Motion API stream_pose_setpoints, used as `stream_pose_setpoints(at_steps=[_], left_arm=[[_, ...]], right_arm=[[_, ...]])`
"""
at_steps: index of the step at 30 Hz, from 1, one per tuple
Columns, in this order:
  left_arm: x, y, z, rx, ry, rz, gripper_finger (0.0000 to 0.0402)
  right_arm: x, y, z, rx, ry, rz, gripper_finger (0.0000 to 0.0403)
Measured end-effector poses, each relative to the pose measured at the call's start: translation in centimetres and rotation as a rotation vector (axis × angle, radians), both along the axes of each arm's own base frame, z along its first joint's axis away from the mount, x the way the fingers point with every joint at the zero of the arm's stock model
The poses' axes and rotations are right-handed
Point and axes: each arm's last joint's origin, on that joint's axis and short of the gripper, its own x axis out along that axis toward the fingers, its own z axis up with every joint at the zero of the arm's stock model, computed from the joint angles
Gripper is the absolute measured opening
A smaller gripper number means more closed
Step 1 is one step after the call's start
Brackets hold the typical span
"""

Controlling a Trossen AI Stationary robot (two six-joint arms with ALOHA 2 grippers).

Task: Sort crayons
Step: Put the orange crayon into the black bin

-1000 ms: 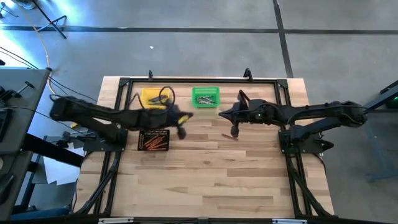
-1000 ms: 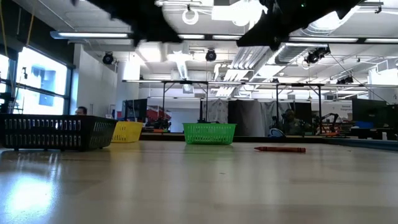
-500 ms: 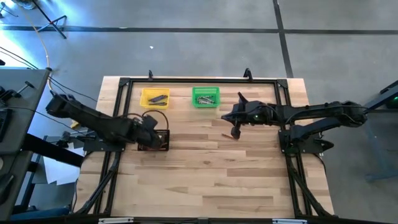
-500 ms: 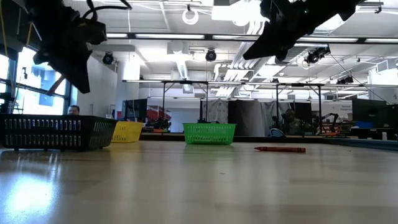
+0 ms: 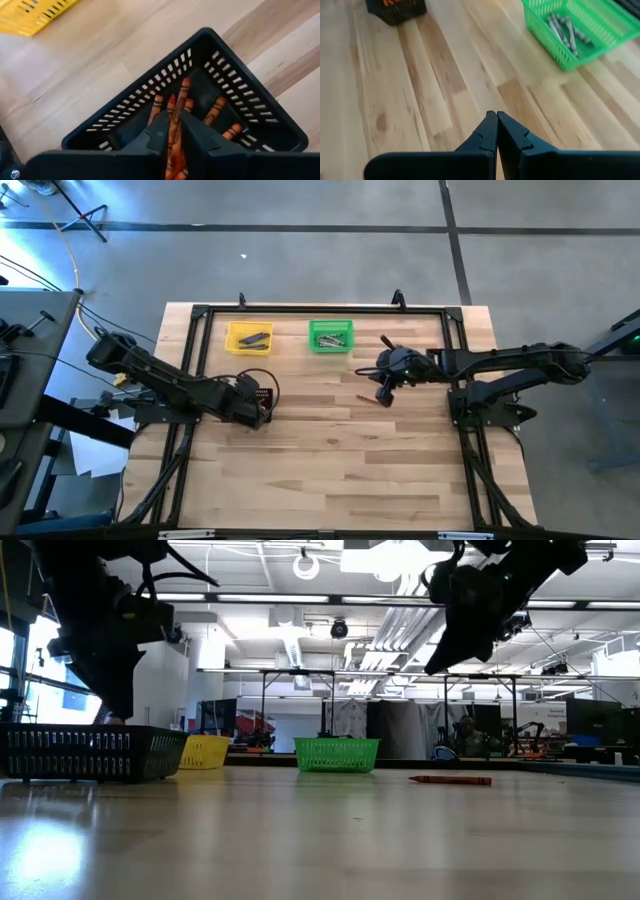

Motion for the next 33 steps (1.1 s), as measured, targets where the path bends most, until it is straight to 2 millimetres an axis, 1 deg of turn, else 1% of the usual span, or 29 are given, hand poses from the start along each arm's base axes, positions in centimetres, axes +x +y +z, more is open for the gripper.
stream_pose_setpoints(at_steps=[7,10,13,17,20,22,27,33], left_arm=[[0.1,-0.1,0.3,-0.009,0.011,-0.037,0.0096],[0.8,-0.3,1.4,-0.007,-0.004,-0.094,0.0116],[1.7,-0.5,3.0,0.010,-0.046,-0.153,0.0129],[3.1,-0.8,5.3,0.060,-0.144,-0.219,0.0132],[4.1,-1.2,6.3,0.081,-0.236,-0.271,0.0133],[4.7,-1.3,6.7,0.087,-0.287,-0.305,0.0133],[5.3,-1.6,7.2,0.110,-0.339,-0.374,0.0133],[5.5,-1.6,7.3,0.124,-0.344,-0.399,0.0133]], right_arm=[[-0.6,0.1,-0.6,0.049,0.080,-0.014,0.0004],[-0.7,0.2,-1.1,0.086,0.124,-0.014,0.0020],[-0.4,0.2,-1.9,0.128,0.175,0.000,0.0048],[0.4,-0.2,-3.5,0.141,0.247,-0.002,0.0093],[1.3,-0.4,-5.0,0.142,0.298,-0.015,0.0122],[1.6,-0.5,-6.0,0.150,0.341,-0.023,0.0133],[2.0,-0.6,-7.6,0.200,0.408,-0.044,0.0137],[2.3,-0.1,-8.7,0.222,0.443,-0.048,0.0123]])
